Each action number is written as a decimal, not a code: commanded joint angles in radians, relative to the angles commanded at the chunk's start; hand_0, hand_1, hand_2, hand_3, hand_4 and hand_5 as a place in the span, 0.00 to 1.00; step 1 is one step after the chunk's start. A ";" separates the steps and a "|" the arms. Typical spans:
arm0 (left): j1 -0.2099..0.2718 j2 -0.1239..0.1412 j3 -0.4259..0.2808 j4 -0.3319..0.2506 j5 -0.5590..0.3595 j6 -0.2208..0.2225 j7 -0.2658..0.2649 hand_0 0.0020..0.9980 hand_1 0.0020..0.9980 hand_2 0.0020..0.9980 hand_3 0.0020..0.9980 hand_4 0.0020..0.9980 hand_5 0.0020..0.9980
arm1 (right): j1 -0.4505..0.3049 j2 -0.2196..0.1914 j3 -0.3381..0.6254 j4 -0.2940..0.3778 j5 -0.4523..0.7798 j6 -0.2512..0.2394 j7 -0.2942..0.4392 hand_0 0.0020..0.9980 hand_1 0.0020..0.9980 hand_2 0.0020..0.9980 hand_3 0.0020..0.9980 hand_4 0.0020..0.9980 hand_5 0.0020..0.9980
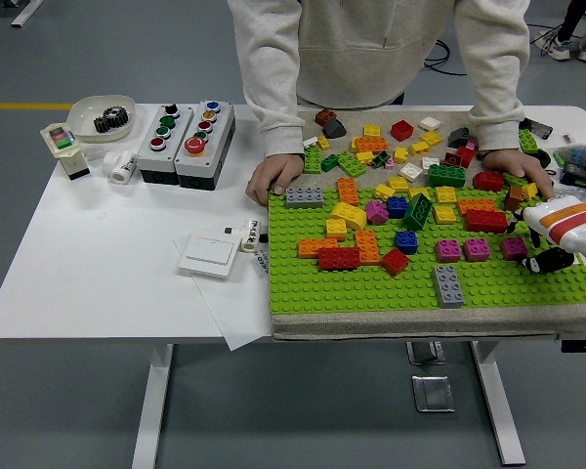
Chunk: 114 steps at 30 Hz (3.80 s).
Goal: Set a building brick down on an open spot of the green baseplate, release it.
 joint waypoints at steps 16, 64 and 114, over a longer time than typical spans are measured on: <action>0.000 0.000 -0.006 -0.001 0.016 -0.001 0.005 0.61 0.68 0.65 0.55 0.56 0.60 | -0.005 0.007 -0.009 -0.026 0.003 -0.018 0.008 0.35 0.27 0.33 0.53 0.66 0.28; -0.004 0.001 0.000 0.001 0.012 -0.004 -0.001 0.61 0.68 0.64 0.55 0.56 0.60 | -0.094 -0.130 -0.040 0.396 0.117 0.012 0.040 0.32 0.25 0.32 0.49 0.58 0.30; -0.001 0.002 -0.005 -0.002 0.027 -0.006 0.004 0.60 0.68 0.64 0.55 0.56 0.60 | -0.121 -0.108 -0.036 0.426 0.142 0.056 0.013 0.32 0.25 0.33 0.53 0.59 0.29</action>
